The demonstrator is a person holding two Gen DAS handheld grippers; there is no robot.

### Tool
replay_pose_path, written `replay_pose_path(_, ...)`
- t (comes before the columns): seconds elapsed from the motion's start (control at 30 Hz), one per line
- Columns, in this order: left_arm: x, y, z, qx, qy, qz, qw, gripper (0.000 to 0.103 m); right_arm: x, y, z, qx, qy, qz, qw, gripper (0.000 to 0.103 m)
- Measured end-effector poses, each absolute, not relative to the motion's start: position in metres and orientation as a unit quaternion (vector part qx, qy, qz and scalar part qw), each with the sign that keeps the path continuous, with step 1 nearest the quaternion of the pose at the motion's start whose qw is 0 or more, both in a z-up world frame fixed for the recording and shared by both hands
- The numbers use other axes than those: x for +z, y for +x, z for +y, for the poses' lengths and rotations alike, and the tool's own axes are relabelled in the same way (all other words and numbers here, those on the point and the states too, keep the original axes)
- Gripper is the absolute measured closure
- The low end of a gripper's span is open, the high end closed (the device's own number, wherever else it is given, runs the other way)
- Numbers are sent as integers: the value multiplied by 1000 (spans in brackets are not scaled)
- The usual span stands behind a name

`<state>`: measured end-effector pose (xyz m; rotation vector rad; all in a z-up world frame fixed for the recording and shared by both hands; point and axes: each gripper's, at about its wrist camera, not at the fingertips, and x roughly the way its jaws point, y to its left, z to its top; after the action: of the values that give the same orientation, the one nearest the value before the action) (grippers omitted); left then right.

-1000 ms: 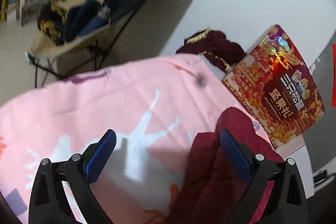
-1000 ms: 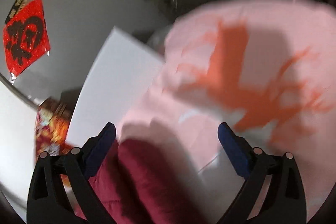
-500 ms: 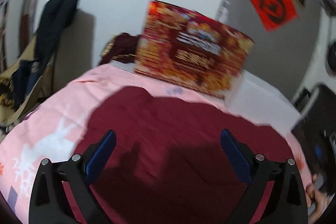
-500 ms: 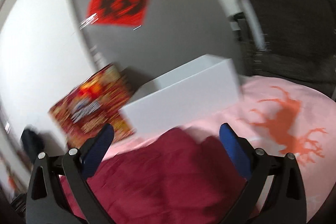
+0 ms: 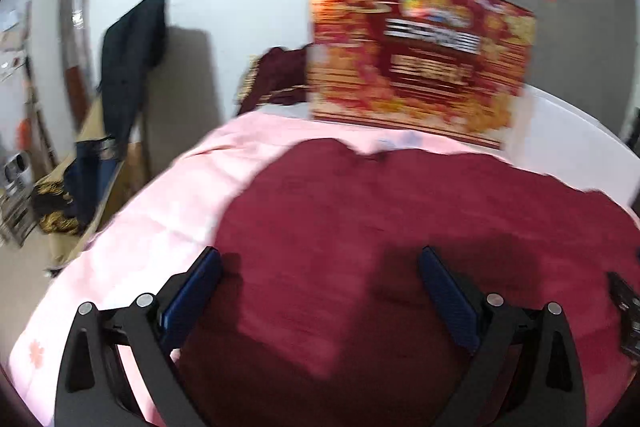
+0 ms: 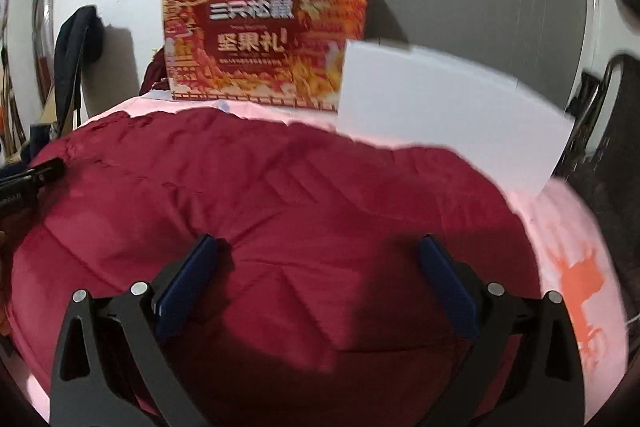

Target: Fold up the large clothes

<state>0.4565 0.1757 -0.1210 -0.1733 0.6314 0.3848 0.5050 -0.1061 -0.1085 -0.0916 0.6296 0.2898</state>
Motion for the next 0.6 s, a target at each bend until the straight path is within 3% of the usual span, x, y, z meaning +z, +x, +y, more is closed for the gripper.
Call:
replay_pose_path(0.07, -125, 460, 196, 214, -116, 323, 915, 3, -114, 518, -126, 138, -3, 325, 936, 5)
replay_pose_path(0.13, -136, 456, 231, 168, -229, 331, 900, 3, -121, 530, -152, 125, 52, 335, 933, 5)
replay_pose_path(0.23, -147, 450, 256, 153, -308, 328, 880, 3, -129, 541, -186, 105, 116, 338, 928, 5)
replay_pose_path(0.37, -142, 443, 255, 173, -279, 317, 890, 3, -131, 536, -232, -6, 162, 336, 928, 5)
replay_pose_path(0.47, -138, 438, 252, 195, -255, 312, 894, 3, -141, 527, -292, -60, 280, 346, 894, 5)
replay_pose_path(0.6, -114, 413, 242, 243, -211, 288, 902, 3, -131, 486, -354, -172, 341, 285, 879, 5)
